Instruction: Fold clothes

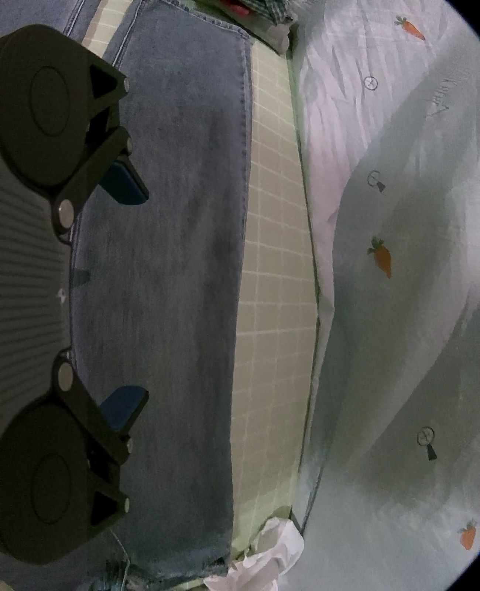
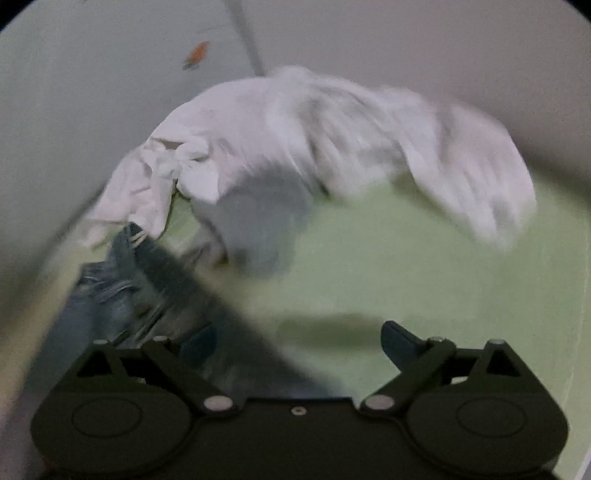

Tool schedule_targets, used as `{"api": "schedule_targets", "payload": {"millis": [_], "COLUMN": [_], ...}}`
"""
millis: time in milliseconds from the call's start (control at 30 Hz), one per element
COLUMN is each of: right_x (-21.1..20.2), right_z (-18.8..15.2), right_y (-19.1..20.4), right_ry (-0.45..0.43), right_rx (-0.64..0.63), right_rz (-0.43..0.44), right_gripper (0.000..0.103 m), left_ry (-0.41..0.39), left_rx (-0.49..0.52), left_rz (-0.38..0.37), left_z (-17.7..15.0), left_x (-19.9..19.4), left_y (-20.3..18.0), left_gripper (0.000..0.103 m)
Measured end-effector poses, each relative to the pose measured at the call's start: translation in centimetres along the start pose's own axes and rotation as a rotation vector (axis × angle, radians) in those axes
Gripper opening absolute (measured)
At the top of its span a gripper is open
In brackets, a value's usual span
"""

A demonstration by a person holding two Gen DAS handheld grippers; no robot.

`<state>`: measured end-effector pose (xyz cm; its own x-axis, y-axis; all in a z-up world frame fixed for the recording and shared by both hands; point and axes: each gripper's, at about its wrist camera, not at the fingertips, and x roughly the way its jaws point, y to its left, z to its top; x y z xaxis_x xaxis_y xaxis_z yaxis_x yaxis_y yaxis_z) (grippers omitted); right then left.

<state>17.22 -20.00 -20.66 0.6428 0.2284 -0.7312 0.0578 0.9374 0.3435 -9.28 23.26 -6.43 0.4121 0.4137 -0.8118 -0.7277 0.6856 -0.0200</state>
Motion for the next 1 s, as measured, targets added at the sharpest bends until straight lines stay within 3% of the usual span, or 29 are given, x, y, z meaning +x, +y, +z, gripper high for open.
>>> {"api": "schedule_targets", "payload": {"millis": [133, 333, 400, 433, 467, 500, 567, 767, 900, 1000], "right_x": [-2.3, -2.2, -2.1, -2.1, -2.2, -2.3, -2.5, -5.1, -5.3, -5.4], "right_z": [-4.5, -5.5, -5.3, -5.3, -5.3, -5.3, -5.3, -5.6, -5.6, -5.2], "right_y": [-1.5, 0.7, 0.8, 0.8, 0.7, 0.3, -1.1, -4.6, -6.8, -6.2], "right_ry": [0.013, 0.027, 0.042, 0.047, 0.049, 0.053, 0.06, 0.01, 0.048, 0.083], "right_rx": [0.204, 0.166, 0.152, 0.136, 0.116, 0.101, 0.09, -0.026, 0.041, 0.001], "right_rz": [0.113, 0.163, 0.176, 0.161, 0.134, 0.122, 0.137, 0.124, 0.104, 0.088], "right_gripper": [0.102, 0.099, 0.087, 0.069, 0.043, 0.031, 0.016, 0.01, 0.009, 0.019], "left_ry": [-0.024, -0.066, -0.071, -0.072, -0.07, -0.067, -0.057, -0.024, -0.008, 0.018], "left_rx": [-0.002, -0.037, -0.081, -0.104, -0.132, -0.159, -0.21, -0.334, -0.464, -0.561], "left_rz": [-0.013, -0.021, -0.026, -0.028, -0.029, -0.03, -0.024, 0.068, 0.127, 0.142], "left_z": [-0.5, -1.9, -2.9, -3.5, -4.3, -5.1, -7.1, -13.7, -16.9, -18.9], "left_x": [-1.5, -4.4, -5.5, -6.0, -6.4, -6.8, -7.6, -10.4, -12.2, -13.1], "left_y": [-0.1, 0.1, 0.6, 0.9, 1.4, 1.8, 2.7, 6.1, 9.6, 12.3], "left_gripper": [0.103, 0.103, 0.103, 0.103, 0.103, 0.103, 0.103, 0.103, 0.103, 0.103]}}
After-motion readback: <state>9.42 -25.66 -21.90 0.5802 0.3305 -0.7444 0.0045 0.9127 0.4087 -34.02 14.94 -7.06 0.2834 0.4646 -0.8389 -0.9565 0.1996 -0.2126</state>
